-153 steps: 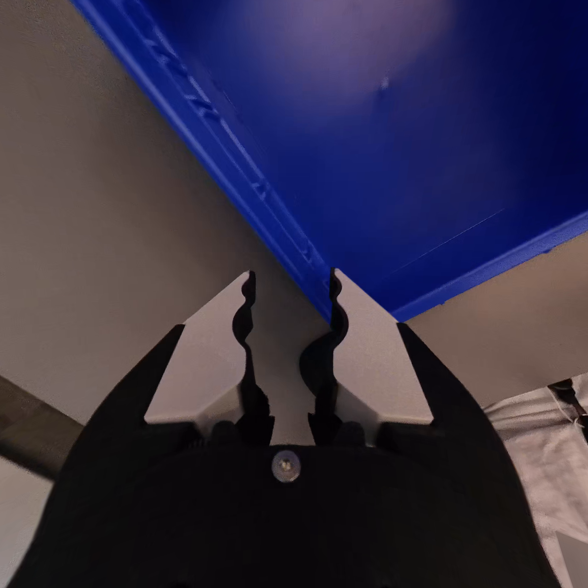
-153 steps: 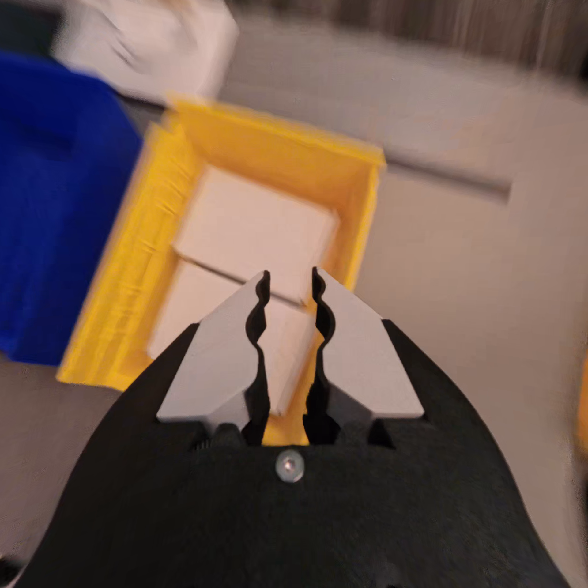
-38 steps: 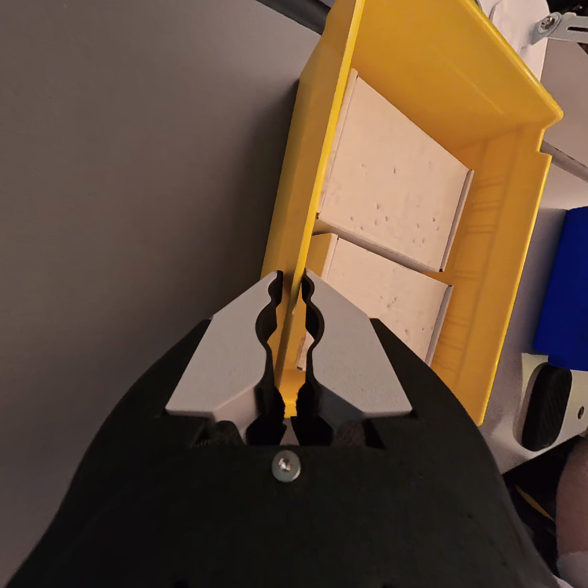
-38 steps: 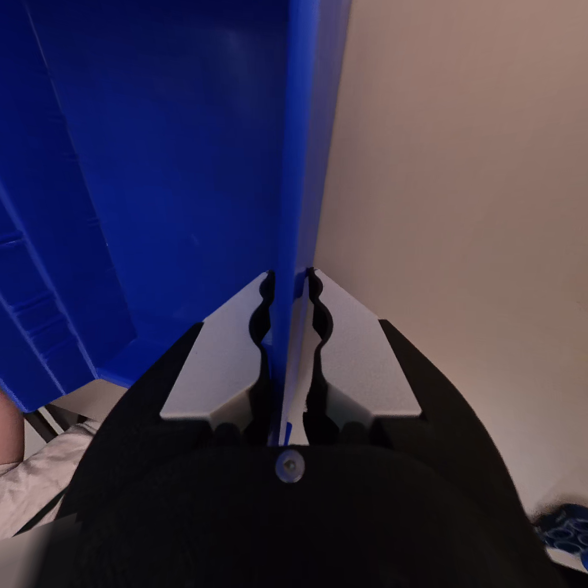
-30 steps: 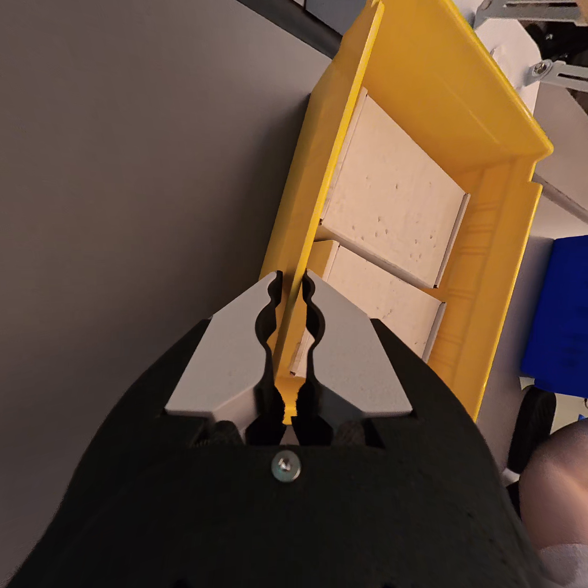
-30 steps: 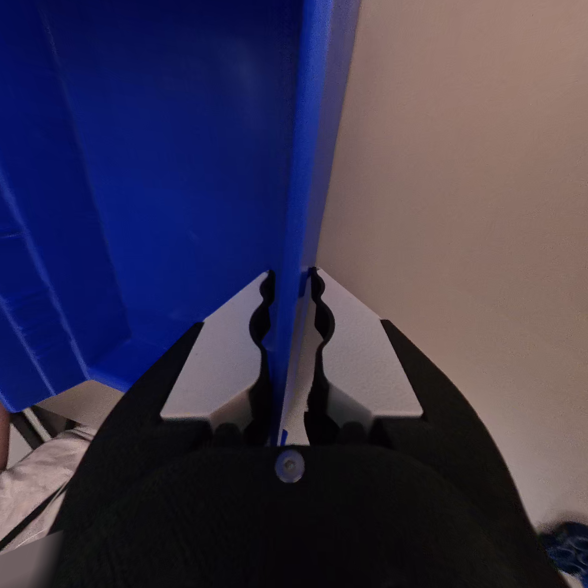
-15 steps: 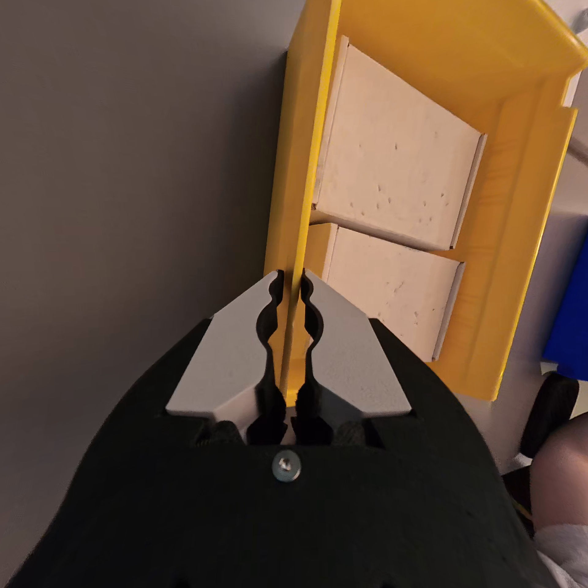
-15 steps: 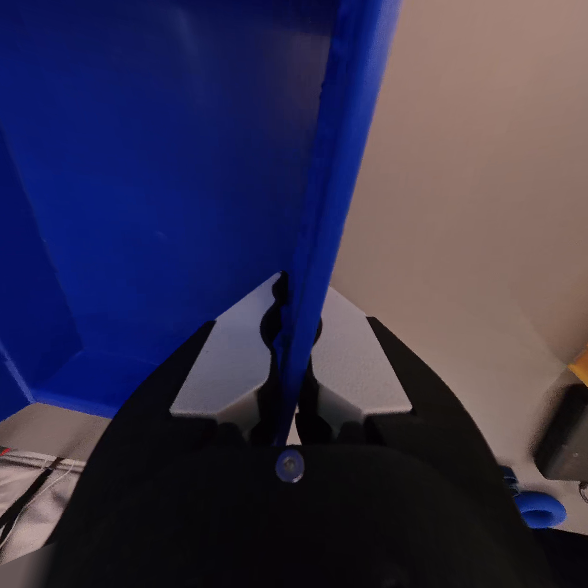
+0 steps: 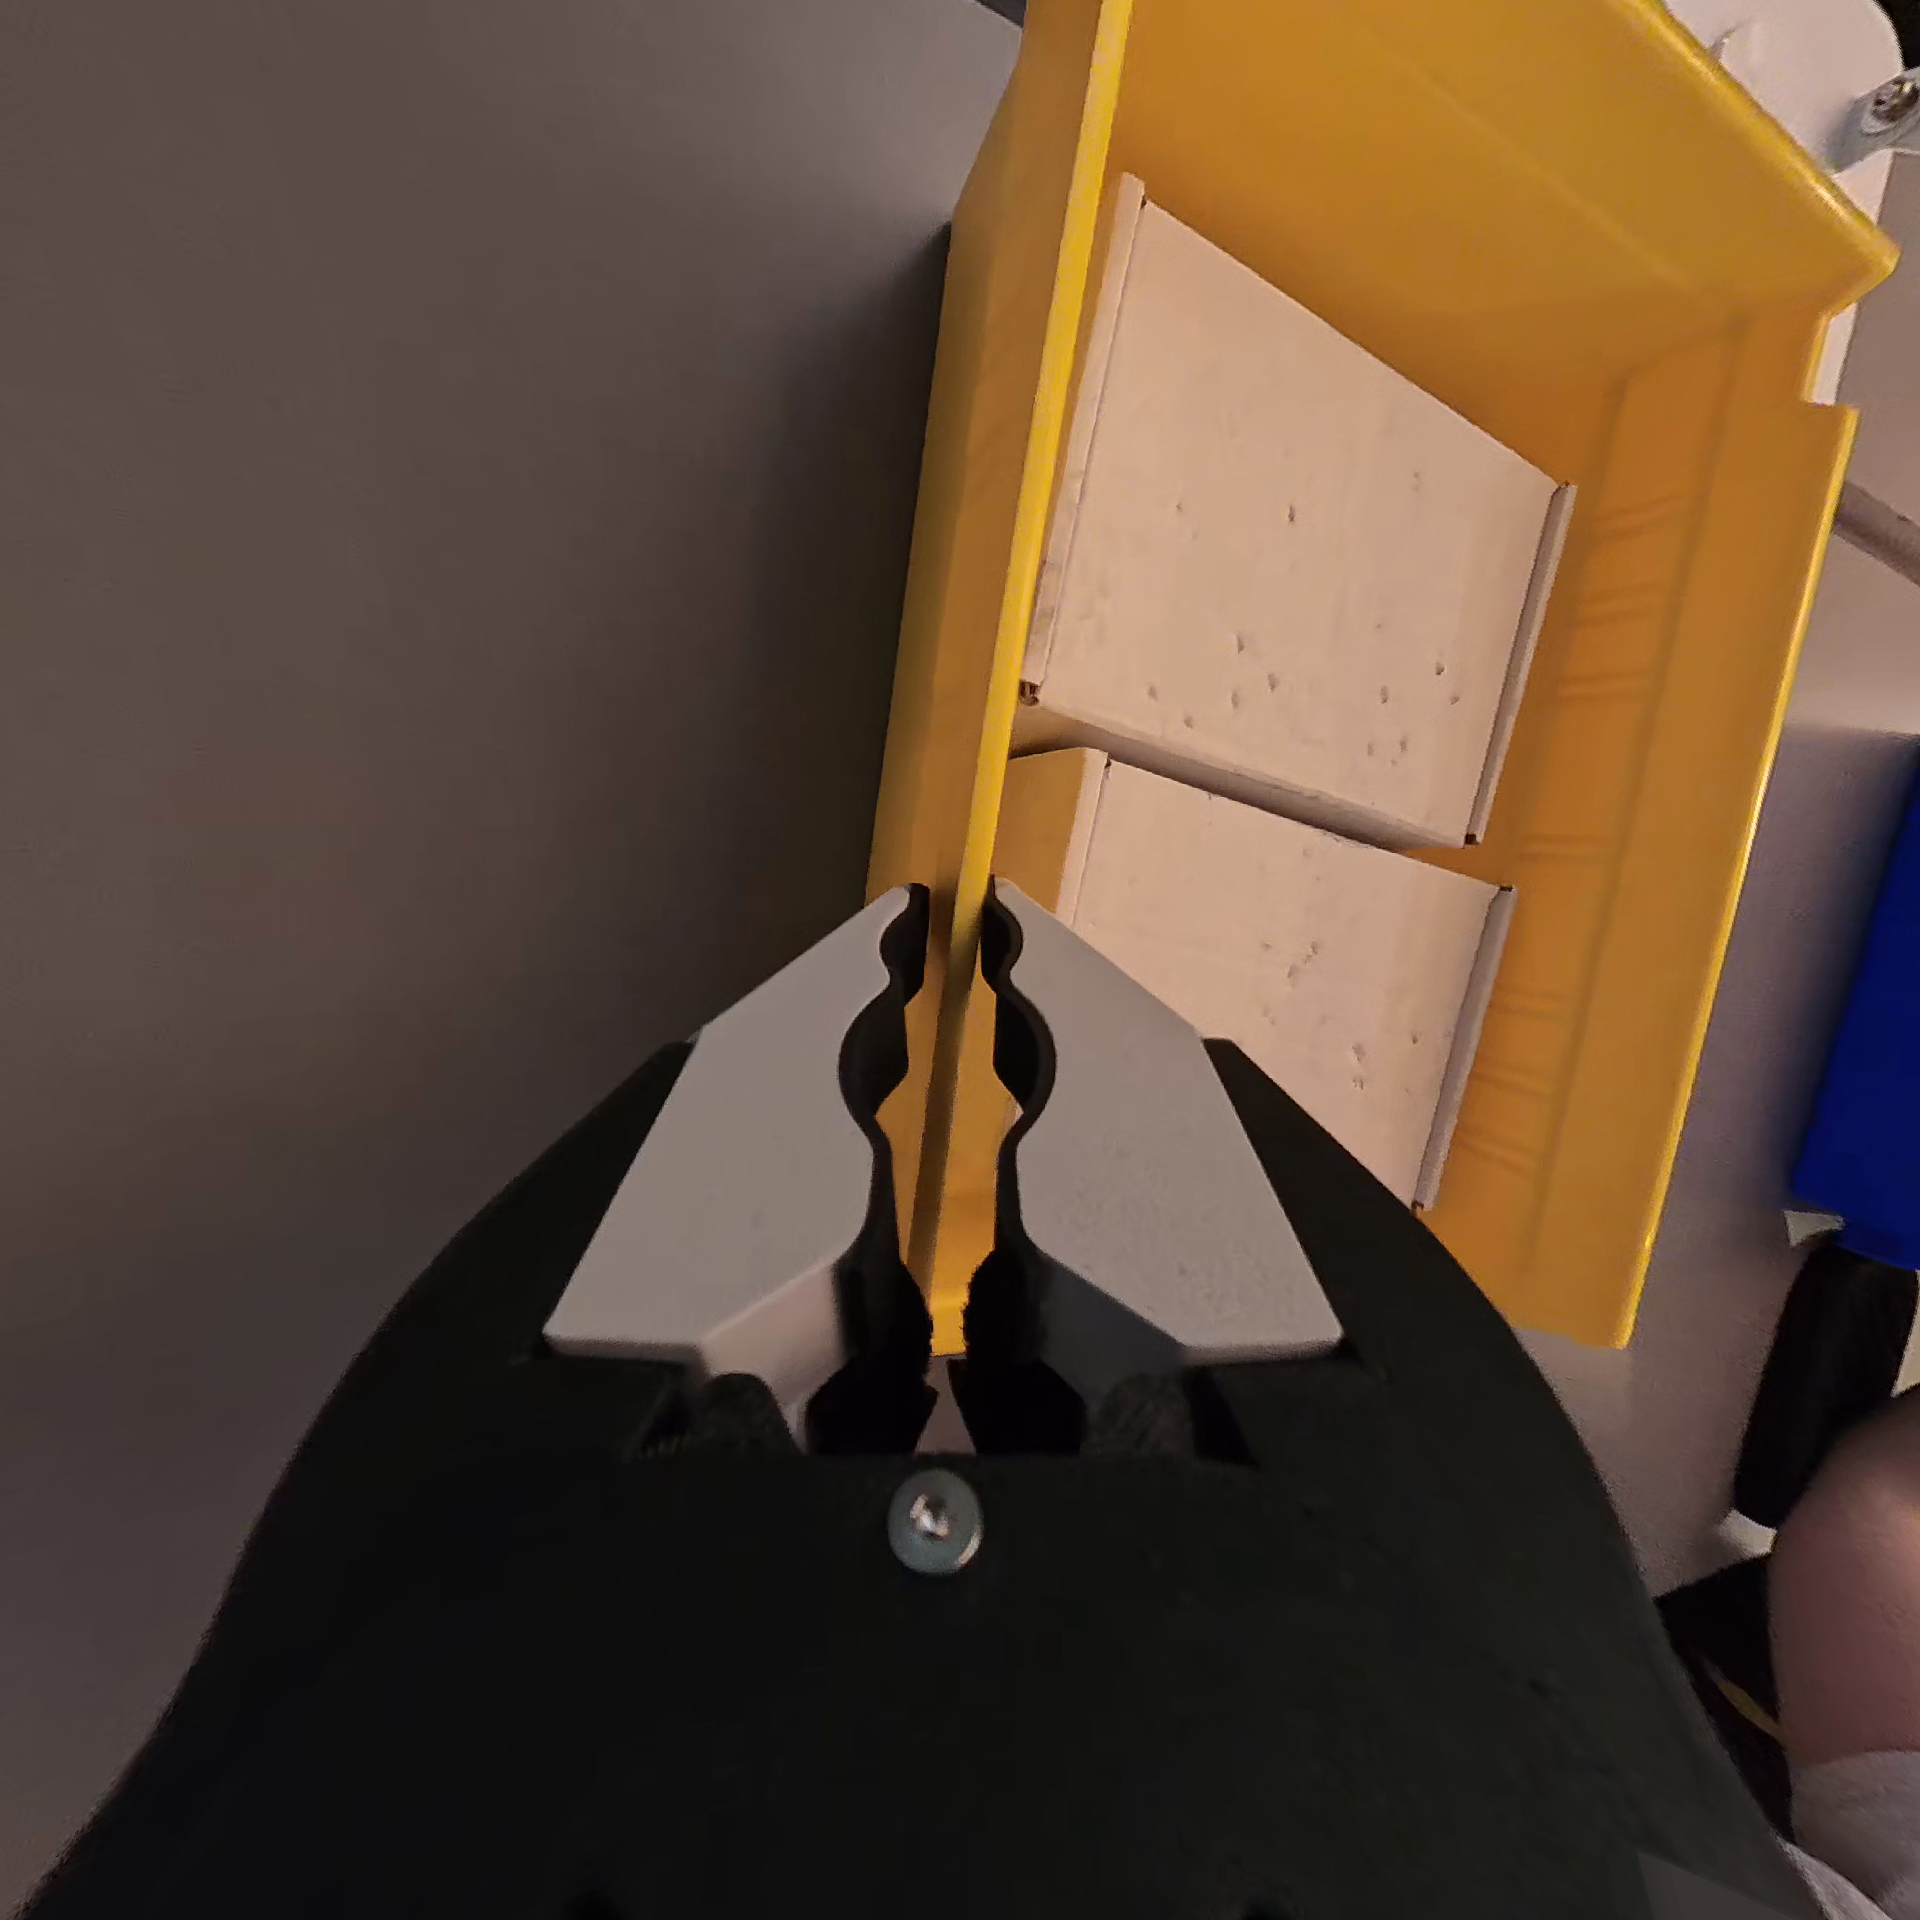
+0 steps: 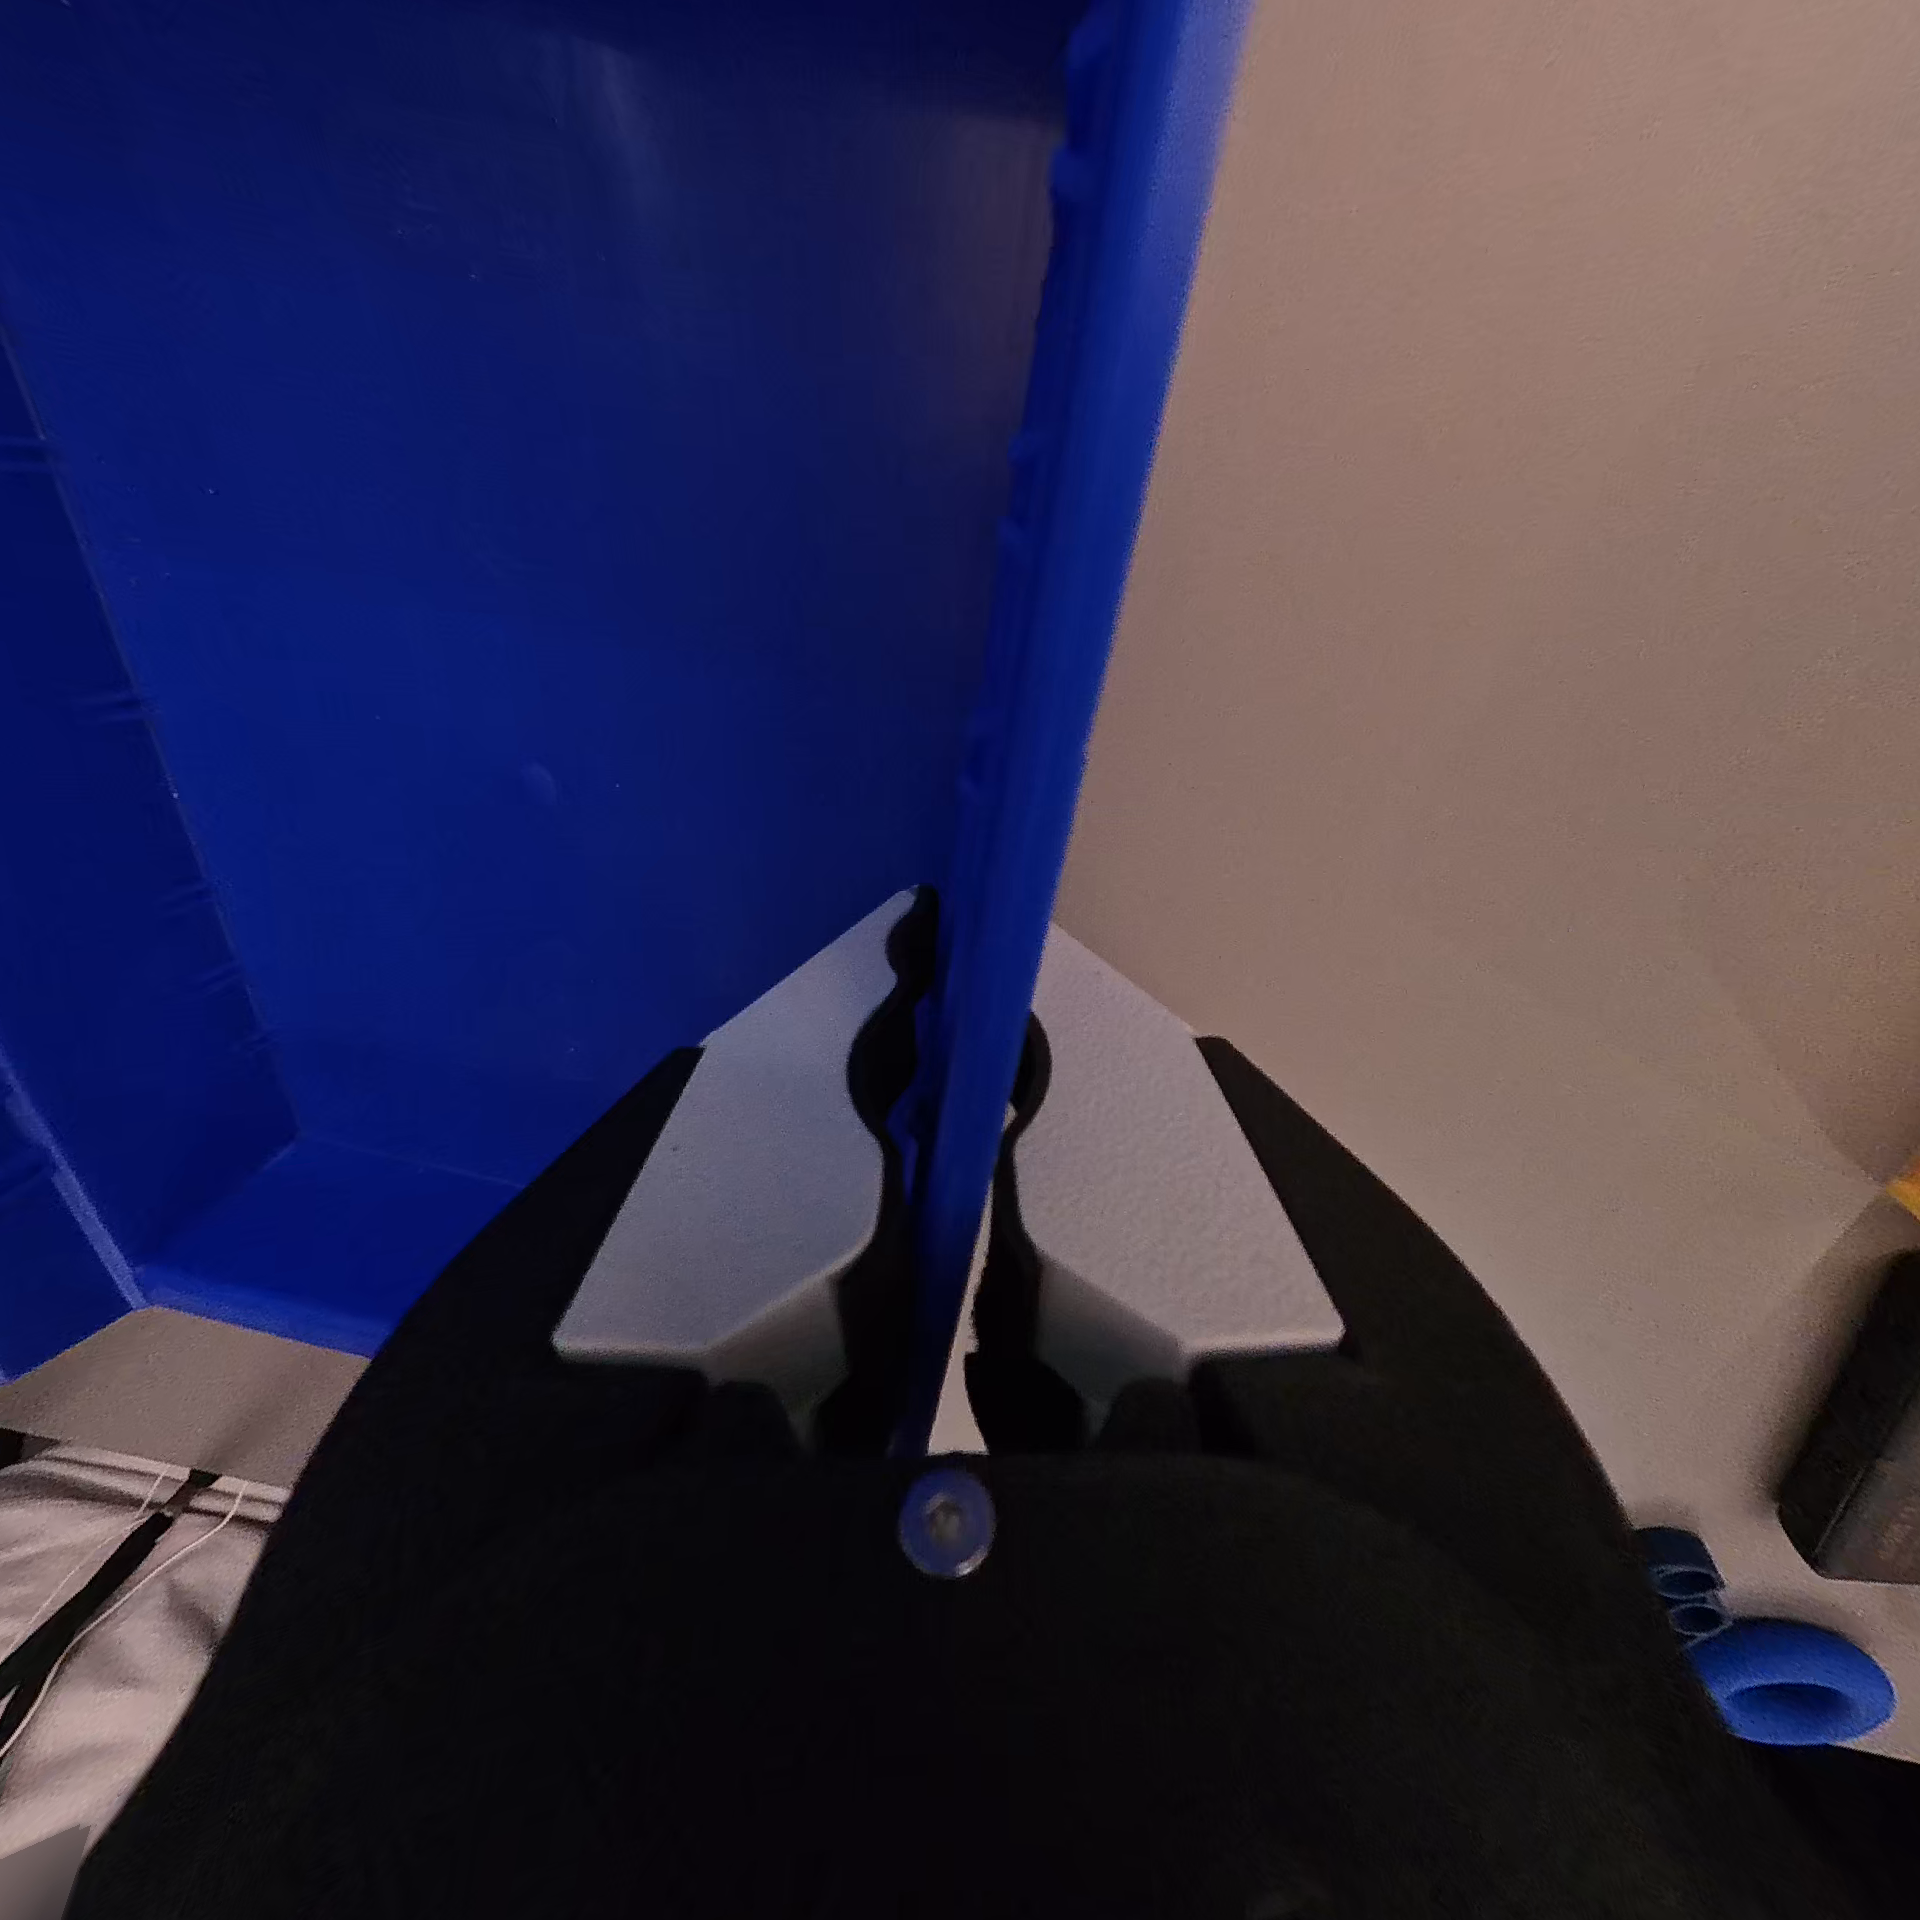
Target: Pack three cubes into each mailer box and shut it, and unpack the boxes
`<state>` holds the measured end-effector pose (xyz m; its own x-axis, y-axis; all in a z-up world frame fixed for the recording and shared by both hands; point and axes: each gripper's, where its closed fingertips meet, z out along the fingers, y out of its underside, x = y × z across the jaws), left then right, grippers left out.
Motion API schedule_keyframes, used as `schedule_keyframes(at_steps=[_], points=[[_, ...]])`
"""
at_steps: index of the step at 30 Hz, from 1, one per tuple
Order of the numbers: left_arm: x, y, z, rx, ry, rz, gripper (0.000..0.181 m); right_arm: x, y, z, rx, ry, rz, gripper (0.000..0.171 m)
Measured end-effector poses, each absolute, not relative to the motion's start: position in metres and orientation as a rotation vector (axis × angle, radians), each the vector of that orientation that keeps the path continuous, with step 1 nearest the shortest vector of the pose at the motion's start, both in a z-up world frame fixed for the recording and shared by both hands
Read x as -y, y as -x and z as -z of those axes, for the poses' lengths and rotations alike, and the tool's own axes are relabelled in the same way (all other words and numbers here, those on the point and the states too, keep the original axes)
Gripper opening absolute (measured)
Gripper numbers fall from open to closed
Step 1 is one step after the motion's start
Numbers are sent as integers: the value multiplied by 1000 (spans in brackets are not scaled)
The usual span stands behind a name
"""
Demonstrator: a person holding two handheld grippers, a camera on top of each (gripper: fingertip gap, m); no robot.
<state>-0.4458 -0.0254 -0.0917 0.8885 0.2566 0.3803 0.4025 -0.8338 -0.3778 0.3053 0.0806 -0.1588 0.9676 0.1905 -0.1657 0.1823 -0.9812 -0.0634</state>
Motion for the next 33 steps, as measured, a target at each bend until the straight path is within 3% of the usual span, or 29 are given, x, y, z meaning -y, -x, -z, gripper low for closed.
schedule_keyframes(at_steps=[25, 29, 33], points=[[26, 450, 92, 504, 2583, 419, 8, -86, -326, 159, 289, 3028, -285, 7], [26, 452, 83, 507, 2557, 428, 8, -88, -328, 156, 214, 2994, -349, 31], [21, 469, 13, 395, 2288, 213, 14, -89, -337, 138, 121, 2918, -369, 38]])
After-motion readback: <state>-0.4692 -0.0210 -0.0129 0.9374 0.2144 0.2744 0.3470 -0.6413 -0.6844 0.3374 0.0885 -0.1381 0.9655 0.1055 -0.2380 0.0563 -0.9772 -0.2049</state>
